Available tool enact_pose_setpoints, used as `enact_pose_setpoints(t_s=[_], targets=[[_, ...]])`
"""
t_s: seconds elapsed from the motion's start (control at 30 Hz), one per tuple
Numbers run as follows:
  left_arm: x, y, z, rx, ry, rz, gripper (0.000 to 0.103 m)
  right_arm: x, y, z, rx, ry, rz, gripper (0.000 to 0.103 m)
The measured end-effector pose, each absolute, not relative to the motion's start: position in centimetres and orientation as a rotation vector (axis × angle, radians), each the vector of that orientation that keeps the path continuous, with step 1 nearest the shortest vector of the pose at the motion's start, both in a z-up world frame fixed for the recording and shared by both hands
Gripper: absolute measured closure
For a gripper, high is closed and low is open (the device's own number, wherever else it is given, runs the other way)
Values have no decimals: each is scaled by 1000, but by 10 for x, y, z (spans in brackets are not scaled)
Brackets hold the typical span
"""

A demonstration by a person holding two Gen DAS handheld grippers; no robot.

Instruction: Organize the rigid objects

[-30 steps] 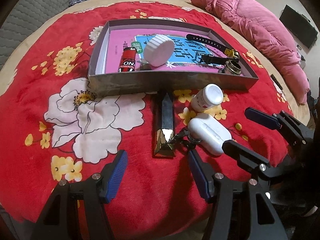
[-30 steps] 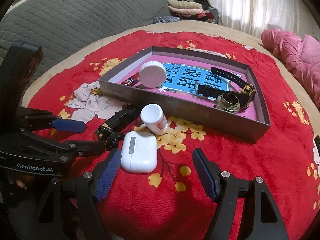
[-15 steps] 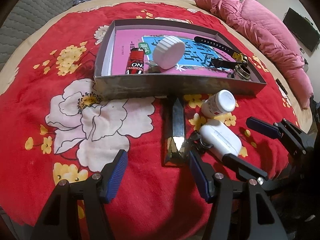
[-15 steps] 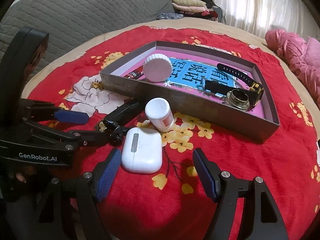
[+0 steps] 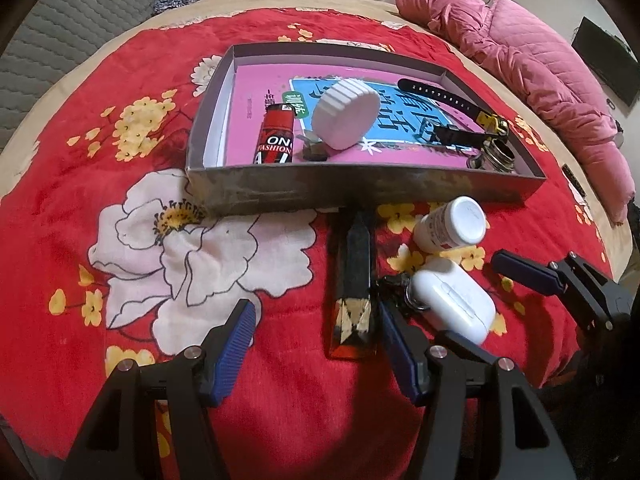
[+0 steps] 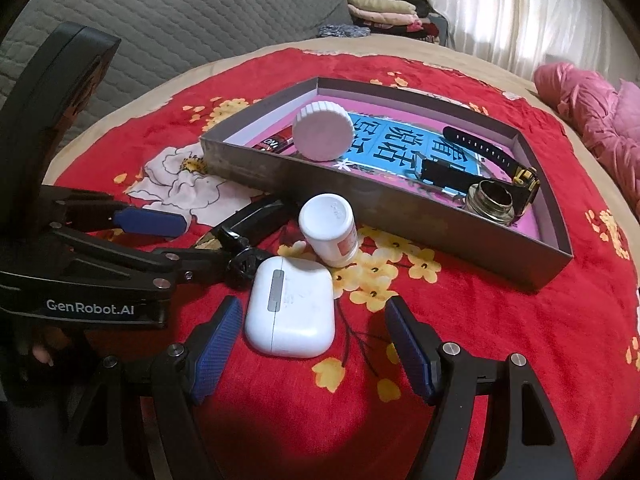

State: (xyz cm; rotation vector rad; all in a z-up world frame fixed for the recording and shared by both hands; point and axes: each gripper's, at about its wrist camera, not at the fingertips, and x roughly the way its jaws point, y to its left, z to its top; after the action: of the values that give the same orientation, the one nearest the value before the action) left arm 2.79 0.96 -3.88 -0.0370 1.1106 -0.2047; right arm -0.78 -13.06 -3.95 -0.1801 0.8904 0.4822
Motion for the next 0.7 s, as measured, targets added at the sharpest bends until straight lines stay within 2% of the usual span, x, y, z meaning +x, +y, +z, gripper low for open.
enact_pose_setpoints(t_s=[0.7], targets=[[45,10,-45,-39,1091,-179,41,10,-150,-48,-146,916,335,28]])
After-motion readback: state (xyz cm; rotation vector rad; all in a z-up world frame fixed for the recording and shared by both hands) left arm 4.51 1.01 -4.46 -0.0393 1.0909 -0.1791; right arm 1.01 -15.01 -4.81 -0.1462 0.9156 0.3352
